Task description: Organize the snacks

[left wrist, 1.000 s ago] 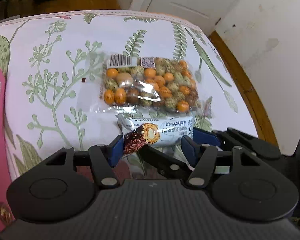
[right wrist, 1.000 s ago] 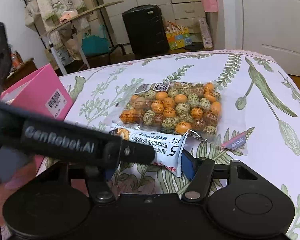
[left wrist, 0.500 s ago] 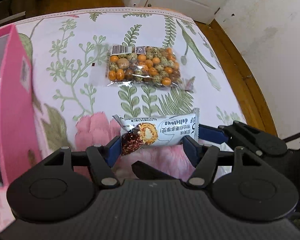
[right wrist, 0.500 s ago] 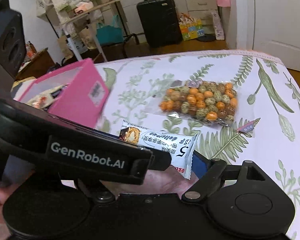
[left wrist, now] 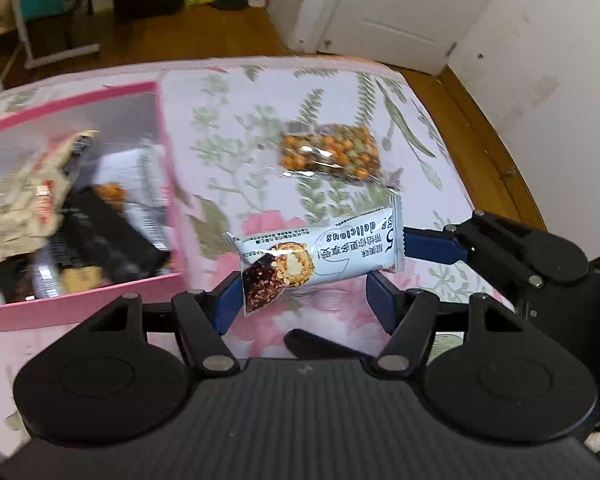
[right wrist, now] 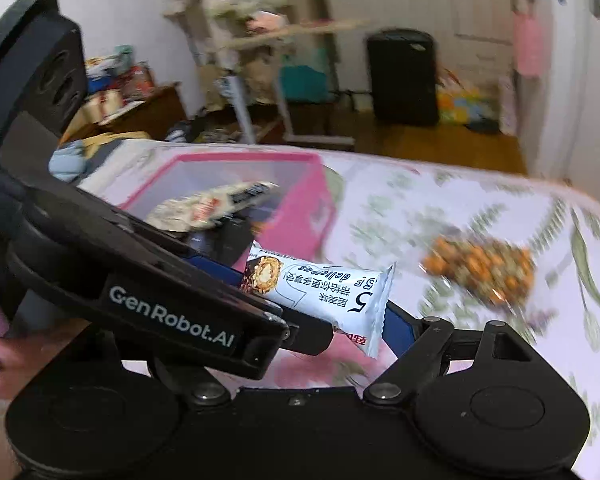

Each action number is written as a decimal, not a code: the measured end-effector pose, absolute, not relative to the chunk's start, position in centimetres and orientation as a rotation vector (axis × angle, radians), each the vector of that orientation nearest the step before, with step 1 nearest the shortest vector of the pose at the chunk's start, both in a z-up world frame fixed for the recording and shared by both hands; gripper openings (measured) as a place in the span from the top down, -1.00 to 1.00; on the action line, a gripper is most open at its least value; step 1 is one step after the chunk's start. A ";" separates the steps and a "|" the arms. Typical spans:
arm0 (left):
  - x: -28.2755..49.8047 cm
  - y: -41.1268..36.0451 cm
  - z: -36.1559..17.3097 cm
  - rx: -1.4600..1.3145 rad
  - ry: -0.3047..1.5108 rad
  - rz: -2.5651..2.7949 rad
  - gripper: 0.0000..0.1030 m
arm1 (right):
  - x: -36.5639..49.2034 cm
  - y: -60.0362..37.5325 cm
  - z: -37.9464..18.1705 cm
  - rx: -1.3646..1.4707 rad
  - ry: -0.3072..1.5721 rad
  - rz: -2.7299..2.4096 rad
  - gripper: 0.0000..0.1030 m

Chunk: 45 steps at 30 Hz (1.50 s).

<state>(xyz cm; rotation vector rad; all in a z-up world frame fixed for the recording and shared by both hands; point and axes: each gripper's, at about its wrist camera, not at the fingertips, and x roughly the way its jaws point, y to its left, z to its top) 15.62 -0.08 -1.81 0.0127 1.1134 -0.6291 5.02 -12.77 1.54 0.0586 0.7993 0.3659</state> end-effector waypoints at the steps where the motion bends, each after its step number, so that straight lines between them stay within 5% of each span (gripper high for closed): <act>1: 15.7 0.8 -1.4 0.008 1.105 -0.616 -0.26 | 5.2 -12.2 1.9 0.048 0.791 0.380 -0.60; 9: 17.2 7.3 0.7 -0.046 1.027 -0.487 -0.25 | 8.7 -8.2 2.8 0.015 0.780 0.494 -0.13; 16: 19.8 10.3 -1.7 -0.088 1.043 -0.404 -0.25 | 12.5 -5.3 0.4 0.021 0.826 0.533 -0.08; 20: 21.1 10.9 -3.8 -0.104 1.078 -0.338 -0.29 | 14.4 -3.7 -1.5 -0.005 0.871 0.529 -0.15; 23: 21.1 11.3 -4.2 -0.094 1.068 -0.312 -0.33 | 14.9 -3.3 -2.0 -0.036 0.870 0.502 -0.41; 38: 19.0 7.3 1.3 -0.100 0.986 -0.408 -0.41 | 11.2 -16.3 4.3 -0.009 0.731 0.355 -0.65; 45: 20.1 0.4 -0.5 -0.133 1.004 -0.511 -0.40 | 14.6 -25.2 2.2 0.085 0.761 0.251 -0.65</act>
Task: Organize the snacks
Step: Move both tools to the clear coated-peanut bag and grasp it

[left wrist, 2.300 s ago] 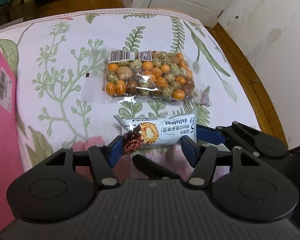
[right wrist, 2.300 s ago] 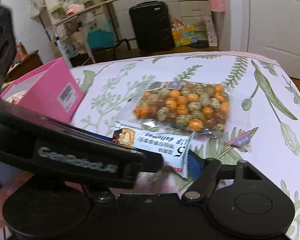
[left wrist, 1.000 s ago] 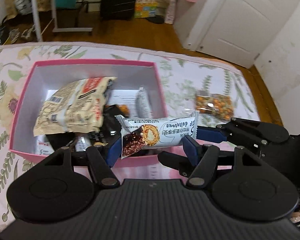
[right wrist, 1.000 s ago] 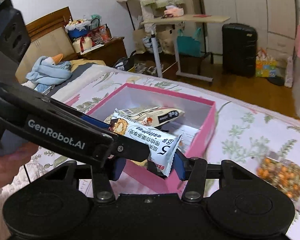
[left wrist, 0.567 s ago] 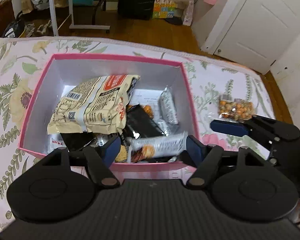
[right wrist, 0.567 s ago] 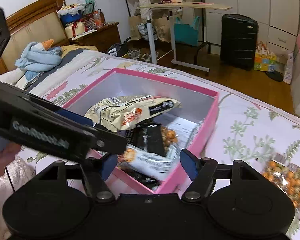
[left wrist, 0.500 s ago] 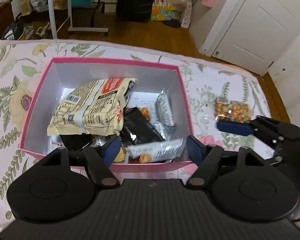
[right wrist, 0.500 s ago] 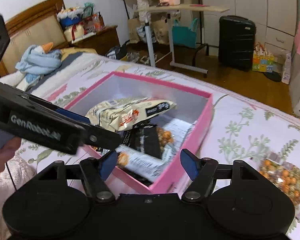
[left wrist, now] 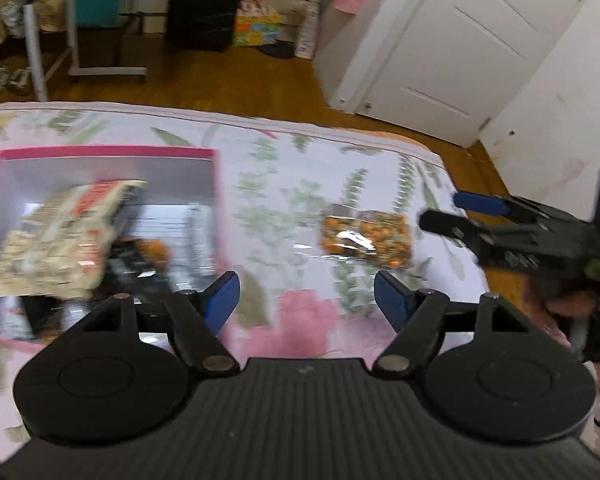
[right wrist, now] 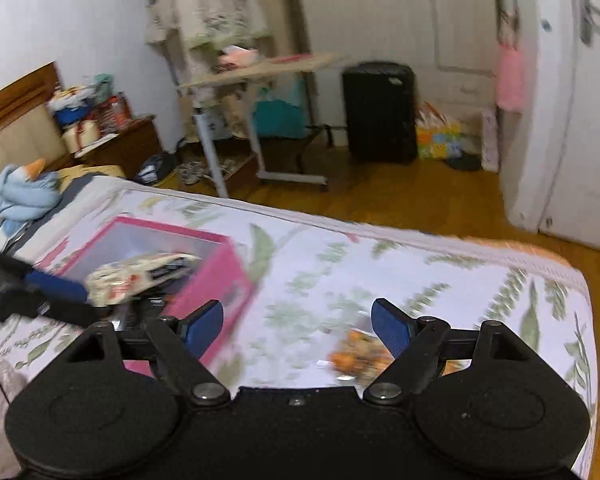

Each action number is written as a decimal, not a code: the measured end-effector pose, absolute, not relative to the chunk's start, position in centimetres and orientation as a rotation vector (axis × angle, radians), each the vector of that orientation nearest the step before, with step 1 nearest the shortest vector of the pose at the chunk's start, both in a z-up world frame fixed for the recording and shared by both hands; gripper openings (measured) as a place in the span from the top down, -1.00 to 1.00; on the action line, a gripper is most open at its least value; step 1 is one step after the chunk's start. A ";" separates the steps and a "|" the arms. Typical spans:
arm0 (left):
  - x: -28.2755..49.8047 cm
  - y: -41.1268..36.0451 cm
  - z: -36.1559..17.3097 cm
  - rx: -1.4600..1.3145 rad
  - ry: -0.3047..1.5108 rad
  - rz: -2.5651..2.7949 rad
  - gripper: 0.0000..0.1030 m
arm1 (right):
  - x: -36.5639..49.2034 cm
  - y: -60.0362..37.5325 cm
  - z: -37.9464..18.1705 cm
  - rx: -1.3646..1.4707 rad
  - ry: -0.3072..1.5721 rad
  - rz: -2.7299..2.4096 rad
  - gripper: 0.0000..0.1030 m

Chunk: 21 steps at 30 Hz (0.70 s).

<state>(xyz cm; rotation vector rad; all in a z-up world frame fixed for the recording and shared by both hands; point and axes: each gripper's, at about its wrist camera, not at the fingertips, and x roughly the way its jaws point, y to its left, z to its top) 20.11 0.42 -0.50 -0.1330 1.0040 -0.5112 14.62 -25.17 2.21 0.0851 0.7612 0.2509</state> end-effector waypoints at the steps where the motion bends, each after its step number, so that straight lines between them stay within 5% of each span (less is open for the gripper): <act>1: 20.4 -0.8 -1.3 -0.132 1.007 -0.513 -0.39 | 15.4 -26.1 1.4 0.078 0.776 0.239 -0.64; 9: 23.6 -7.9 -8.0 -0.195 1.026 -0.442 -0.33 | 22.0 -32.0 -5.8 0.199 0.883 0.155 -0.33; 21: 26.9 -12.1 -16.4 -0.370 1.157 -0.397 -0.20 | 24.3 -35.9 -11.6 0.409 0.965 0.147 -0.33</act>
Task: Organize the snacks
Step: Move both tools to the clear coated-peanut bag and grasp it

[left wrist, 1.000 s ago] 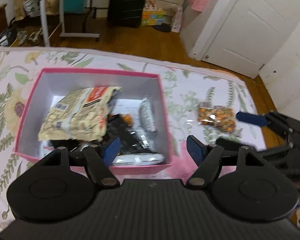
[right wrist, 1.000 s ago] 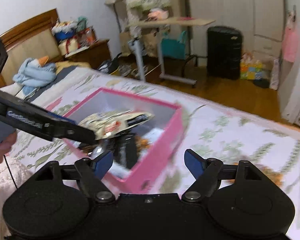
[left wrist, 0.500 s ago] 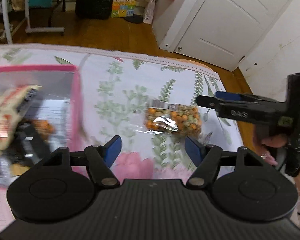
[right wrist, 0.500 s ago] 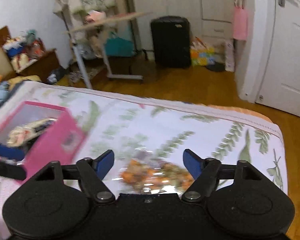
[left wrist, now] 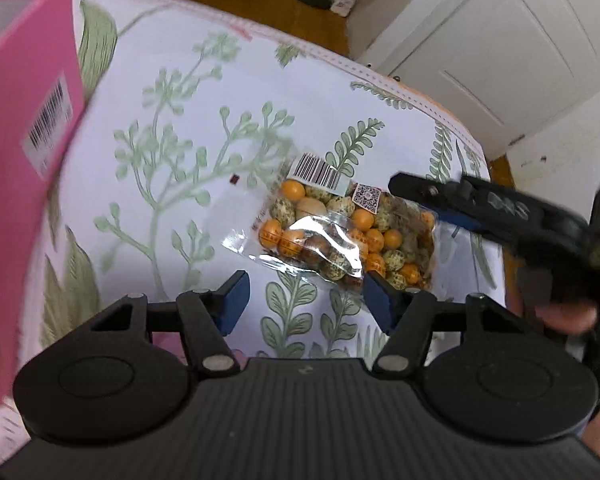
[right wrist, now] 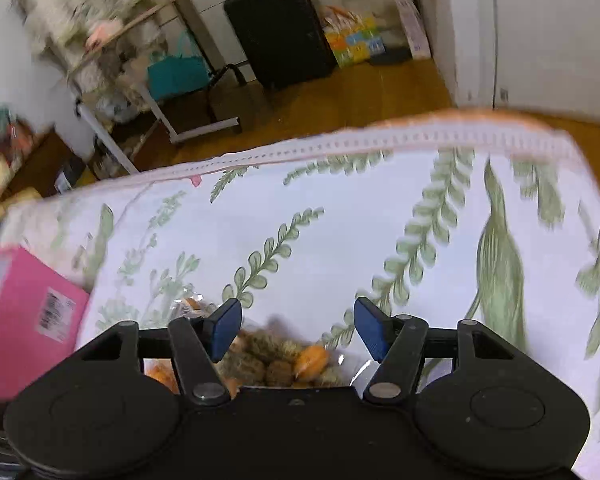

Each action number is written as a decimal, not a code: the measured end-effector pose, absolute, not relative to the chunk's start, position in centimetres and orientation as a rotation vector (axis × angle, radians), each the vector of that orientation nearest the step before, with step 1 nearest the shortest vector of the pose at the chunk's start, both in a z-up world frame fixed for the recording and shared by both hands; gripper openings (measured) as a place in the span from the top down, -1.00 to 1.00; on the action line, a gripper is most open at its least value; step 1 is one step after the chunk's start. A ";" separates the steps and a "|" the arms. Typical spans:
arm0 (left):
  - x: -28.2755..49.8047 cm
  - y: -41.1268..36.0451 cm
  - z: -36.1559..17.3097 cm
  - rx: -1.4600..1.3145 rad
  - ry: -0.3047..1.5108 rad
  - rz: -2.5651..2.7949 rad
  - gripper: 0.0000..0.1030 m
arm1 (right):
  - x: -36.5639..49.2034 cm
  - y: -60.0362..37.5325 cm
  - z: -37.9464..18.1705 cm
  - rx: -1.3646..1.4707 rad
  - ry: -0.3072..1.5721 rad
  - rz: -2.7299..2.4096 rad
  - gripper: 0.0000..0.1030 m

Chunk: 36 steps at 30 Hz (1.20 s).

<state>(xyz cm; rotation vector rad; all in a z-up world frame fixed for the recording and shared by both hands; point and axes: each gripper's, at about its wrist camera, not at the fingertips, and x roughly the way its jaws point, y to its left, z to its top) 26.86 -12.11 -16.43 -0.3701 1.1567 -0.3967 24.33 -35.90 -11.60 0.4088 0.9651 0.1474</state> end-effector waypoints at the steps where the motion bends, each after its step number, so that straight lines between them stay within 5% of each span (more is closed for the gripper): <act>1: 26.9 -12.1 -16.6 -0.391 1.158 -0.406 -0.19 | 23.9 -36.1 -11.7 0.424 0.961 0.168 -0.34; 11: 27.0 -10.9 -17.5 -0.438 1.187 -0.412 -0.19 | 19.3 -35.0 -12.0 0.457 1.023 0.393 -0.35; 24: 27.0 -13.0 -17.6 -0.369 1.210 -0.467 -0.18 | 15.9 -25.9 -11.9 -0.116 1.015 0.412 -0.93; 36: 26.1 -13.3 -16.1 -0.318 1.244 -0.512 -0.18 | 13.6 -24.2 -11.1 -0.192 0.955 0.229 -0.81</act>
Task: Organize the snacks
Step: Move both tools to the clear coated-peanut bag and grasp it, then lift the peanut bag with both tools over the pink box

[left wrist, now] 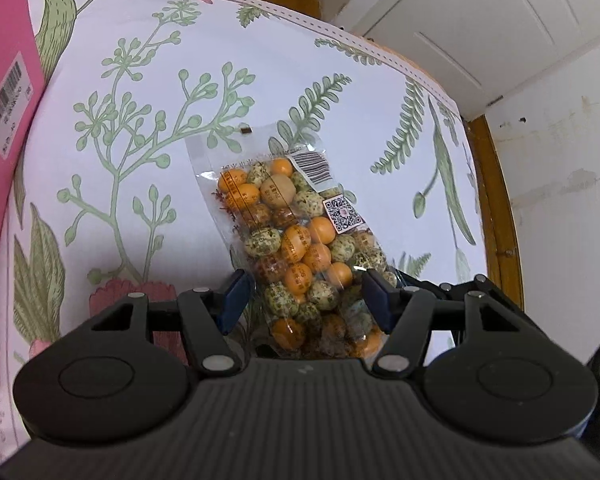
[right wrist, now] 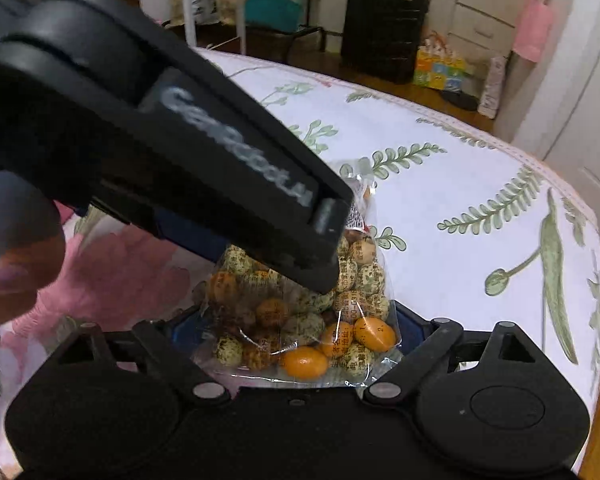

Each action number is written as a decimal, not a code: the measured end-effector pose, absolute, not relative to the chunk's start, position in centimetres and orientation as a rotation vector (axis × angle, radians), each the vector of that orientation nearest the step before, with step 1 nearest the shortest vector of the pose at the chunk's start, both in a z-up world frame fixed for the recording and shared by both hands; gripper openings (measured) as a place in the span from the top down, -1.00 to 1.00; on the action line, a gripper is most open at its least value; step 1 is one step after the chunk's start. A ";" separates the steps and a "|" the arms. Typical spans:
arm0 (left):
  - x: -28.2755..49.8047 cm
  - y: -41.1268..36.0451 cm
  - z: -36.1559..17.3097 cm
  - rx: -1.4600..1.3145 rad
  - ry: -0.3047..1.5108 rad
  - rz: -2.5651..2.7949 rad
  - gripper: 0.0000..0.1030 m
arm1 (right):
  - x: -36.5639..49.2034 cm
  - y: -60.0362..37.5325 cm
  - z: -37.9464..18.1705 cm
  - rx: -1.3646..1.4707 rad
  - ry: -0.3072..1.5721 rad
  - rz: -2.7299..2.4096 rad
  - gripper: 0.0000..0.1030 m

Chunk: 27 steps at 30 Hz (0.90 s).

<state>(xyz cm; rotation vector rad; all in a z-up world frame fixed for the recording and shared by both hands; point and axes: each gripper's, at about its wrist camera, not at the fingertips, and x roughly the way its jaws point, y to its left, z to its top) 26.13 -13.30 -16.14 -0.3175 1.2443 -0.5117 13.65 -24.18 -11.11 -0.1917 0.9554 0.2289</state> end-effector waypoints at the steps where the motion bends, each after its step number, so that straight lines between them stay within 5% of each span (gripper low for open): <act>1: 25.8 -13.2 -15.7 -0.312 1.249 -0.519 -0.18 | 13.2 -23.9 -10.8 -0.195 0.952 0.219 -0.81; 27: 16.3 -3.5 -2.5 -0.144 1.262 -0.684 -0.26 | 5.1 -15.5 0.8 -0.143 0.933 0.218 -0.81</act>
